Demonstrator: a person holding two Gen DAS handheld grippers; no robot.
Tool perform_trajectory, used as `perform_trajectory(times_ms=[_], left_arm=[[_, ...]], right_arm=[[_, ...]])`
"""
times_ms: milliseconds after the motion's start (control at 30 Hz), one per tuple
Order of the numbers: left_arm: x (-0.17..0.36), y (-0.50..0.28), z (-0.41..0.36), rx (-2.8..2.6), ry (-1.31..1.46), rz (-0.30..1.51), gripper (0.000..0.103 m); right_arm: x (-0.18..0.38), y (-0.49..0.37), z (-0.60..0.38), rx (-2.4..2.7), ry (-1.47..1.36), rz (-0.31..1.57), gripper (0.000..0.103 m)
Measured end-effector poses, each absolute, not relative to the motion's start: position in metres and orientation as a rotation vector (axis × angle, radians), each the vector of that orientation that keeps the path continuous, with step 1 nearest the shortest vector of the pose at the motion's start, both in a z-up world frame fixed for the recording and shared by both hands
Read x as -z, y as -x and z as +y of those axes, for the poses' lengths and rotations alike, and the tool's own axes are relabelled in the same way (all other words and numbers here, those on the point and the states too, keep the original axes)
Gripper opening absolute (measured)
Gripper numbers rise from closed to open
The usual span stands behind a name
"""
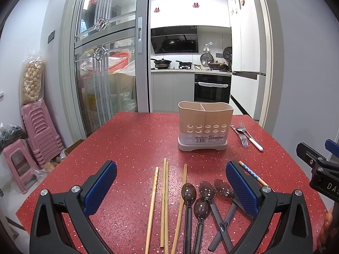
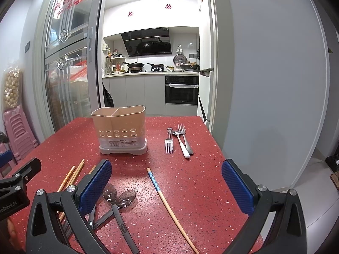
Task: Organize utensils
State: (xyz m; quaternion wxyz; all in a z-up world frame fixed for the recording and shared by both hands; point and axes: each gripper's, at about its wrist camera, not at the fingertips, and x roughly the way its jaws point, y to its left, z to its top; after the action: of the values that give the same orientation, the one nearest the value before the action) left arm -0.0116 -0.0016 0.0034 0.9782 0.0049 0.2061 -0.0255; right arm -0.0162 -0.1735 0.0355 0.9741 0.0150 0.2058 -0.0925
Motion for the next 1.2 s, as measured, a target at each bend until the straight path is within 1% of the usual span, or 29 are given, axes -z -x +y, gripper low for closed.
perform_trajectory(times_ms=[67, 167, 333, 633, 867, 967, 1100, 1167, 1200], left_arm=[[-0.002, 0.009, 0.0, 0.042, -0.012, 0.429, 0.103], [0.004, -0.003, 0.006, 0.042, -0.017, 0.493, 0.103], [0.019, -0.036, 0.025, 0.042, -0.03, 0.64, 0.103], [0.062, -0.099, 0.053, 0.026, -0.049, 0.901, 0.103], [0.077, -0.131, 0.055, 0.066, -0.024, 1.002, 0.103], [0.084, -0.141, 0.056, 0.072, -0.018, 1.043, 0.102], [0.093, -0.148, 0.063, 0.078, 0.032, 1.092, 0.101], [0.096, -0.15, 0.062, 0.077, 0.024, 1.104, 0.101], [0.098, -0.151, 0.058, 0.079, 0.009, 1.108, 0.101]], right_arm=[[-0.035, 0.012, -0.176, 0.163, -0.032, 0.425, 0.103], [-0.03, -0.004, -0.18, 0.105, -0.035, 0.494, 0.103], [-0.018, -0.04, -0.197, 0.061, -0.074, 0.651, 0.103], [0.015, -0.103, -0.215, 0.023, -0.005, 0.93, 0.103], [0.041, -0.142, -0.21, -0.053, -0.008, 1.068, 0.102], [0.051, -0.155, -0.206, -0.081, -0.001, 1.118, 0.097], [0.063, -0.174, -0.205, -0.088, -0.013, 1.195, 0.078], [0.07, -0.18, -0.204, -0.095, -0.014, 1.234, 0.072], [0.073, -0.183, -0.203, -0.097, -0.008, 1.254, 0.066]])
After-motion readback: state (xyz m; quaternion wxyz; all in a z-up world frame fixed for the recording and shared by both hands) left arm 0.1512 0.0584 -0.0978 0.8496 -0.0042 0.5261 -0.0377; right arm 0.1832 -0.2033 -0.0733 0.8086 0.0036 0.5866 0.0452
